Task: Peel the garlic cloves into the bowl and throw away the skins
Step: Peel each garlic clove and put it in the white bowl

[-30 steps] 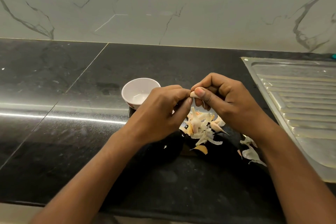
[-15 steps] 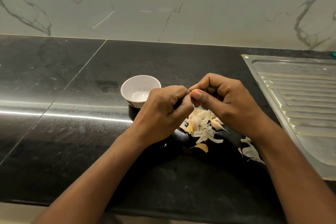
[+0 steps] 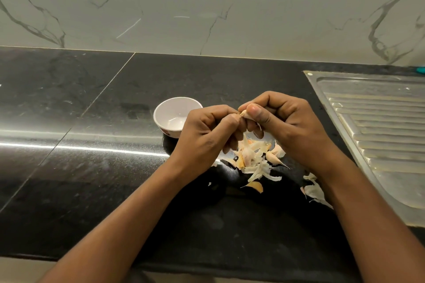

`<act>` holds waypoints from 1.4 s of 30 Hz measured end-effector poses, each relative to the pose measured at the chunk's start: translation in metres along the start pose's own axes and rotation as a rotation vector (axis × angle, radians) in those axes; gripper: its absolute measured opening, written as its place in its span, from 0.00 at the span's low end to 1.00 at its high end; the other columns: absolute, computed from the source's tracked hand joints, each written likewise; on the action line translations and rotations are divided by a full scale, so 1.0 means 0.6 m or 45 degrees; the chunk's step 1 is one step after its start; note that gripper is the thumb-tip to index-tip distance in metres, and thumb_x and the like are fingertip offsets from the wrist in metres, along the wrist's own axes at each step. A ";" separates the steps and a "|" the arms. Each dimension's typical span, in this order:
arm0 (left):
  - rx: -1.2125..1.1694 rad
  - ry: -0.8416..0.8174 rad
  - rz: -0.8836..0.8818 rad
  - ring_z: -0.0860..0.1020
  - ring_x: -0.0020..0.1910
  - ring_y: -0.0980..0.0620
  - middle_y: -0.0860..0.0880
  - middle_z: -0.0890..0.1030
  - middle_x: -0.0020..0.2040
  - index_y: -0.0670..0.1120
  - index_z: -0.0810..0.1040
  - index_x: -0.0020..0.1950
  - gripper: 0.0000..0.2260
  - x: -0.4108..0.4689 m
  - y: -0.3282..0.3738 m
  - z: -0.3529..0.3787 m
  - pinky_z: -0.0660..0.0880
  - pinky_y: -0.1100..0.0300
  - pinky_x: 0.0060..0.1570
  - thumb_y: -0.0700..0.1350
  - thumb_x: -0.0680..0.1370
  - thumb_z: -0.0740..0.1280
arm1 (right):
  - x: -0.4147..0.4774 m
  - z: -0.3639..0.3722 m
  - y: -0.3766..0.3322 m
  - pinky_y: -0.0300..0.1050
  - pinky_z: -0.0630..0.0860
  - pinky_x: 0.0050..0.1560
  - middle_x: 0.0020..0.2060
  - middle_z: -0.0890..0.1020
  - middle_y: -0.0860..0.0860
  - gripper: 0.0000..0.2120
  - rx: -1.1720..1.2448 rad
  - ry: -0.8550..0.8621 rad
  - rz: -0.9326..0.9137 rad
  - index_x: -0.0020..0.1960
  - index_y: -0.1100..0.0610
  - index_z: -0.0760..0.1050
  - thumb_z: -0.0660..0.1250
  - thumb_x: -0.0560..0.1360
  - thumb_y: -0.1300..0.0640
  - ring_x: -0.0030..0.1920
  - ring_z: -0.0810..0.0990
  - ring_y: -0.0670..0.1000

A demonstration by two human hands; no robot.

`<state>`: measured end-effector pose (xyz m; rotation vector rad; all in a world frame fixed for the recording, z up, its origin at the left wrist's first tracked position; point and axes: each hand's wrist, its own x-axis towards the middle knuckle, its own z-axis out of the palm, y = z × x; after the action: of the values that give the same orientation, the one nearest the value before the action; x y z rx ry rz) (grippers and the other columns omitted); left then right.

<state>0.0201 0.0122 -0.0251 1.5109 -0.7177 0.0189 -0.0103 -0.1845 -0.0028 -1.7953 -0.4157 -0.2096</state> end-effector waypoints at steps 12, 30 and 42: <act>-0.388 0.073 -0.187 0.82 0.36 0.44 0.36 0.85 0.42 0.32 0.84 0.51 0.05 -0.005 0.007 -0.006 0.79 0.59 0.36 0.33 0.81 0.69 | -0.002 -0.006 -0.006 0.40 0.81 0.40 0.41 0.87 0.54 0.09 -0.018 0.001 0.035 0.54 0.63 0.82 0.69 0.81 0.57 0.38 0.84 0.49; -0.149 0.198 -0.138 0.79 0.29 0.47 0.40 0.82 0.33 0.37 0.84 0.41 0.04 -0.007 0.008 -0.005 0.75 0.59 0.30 0.36 0.75 0.72 | -0.008 -0.005 -0.016 0.44 0.86 0.48 0.48 0.90 0.53 0.13 0.026 0.008 0.045 0.60 0.60 0.83 0.73 0.77 0.58 0.47 0.90 0.54; -0.065 -0.334 -0.226 0.79 0.31 0.50 0.40 0.84 0.34 0.34 0.84 0.41 0.02 -0.016 0.029 -0.029 0.75 0.63 0.34 0.30 0.74 0.75 | -0.012 -0.017 -0.017 0.42 0.84 0.48 0.49 0.89 0.55 0.13 0.093 -0.027 0.125 0.61 0.56 0.85 0.73 0.76 0.58 0.46 0.87 0.51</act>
<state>0.0121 0.0336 -0.0121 1.5386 -0.7827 -0.3352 -0.0199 -0.1932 0.0063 -1.7427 -0.3456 -0.1056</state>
